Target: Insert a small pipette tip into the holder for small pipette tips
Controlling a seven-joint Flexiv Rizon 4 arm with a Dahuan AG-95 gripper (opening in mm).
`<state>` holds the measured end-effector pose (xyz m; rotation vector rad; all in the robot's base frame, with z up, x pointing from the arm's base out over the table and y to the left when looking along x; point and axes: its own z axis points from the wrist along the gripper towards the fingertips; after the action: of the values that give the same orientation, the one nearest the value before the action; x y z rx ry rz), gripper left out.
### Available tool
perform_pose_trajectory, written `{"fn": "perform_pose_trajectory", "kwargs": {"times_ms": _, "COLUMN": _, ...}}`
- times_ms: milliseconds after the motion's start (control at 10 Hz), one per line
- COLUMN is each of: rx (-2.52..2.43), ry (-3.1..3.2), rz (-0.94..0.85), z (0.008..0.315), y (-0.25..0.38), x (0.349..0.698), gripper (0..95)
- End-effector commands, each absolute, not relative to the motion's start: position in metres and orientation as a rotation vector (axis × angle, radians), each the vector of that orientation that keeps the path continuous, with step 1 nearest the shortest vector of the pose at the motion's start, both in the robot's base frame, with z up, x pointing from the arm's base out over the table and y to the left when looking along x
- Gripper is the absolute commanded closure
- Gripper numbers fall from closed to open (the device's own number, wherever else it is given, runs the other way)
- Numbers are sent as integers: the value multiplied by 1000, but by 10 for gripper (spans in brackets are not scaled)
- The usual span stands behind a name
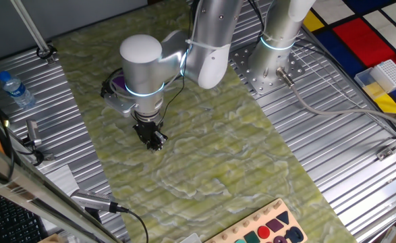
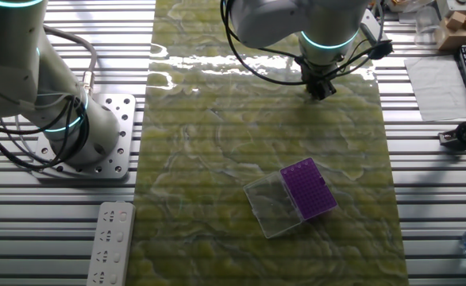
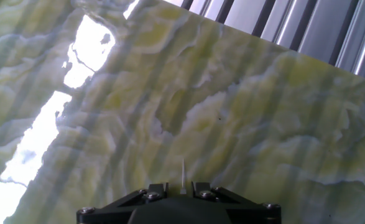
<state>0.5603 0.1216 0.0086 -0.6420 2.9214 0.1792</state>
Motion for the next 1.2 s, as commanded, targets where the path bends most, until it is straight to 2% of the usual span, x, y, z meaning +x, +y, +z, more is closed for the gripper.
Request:
{"fn": "perform_pose_trajectory", "kwargs": {"times_ms": 100, "rx": -655, "ry": 2937, "rz": 149, "z": 9, "y": 121, "x": 561, "gripper": 760}}
{"fn": "perform_pose_trajectory", "kwargs": {"times_ms": 500, "rx": -672, "ry": 2938, "rz": 136, "z": 8, "y": 119, "x": 560, "gripper": 760}}
{"fn": "perform_pose_trajectory", "kwargs": {"times_ms": 600, "rx": -675, "ry": 2937, "rz": 137, "z": 7, "y": 117, "x": 559, "gripper": 950}}
{"fn": "perform_pose_trajectory", "kwargs": {"times_ms": 1200, "rx": -669, "ry": 2938, "rz": 138, "z": 7, "y": 117, "x": 559, "gripper": 950}}
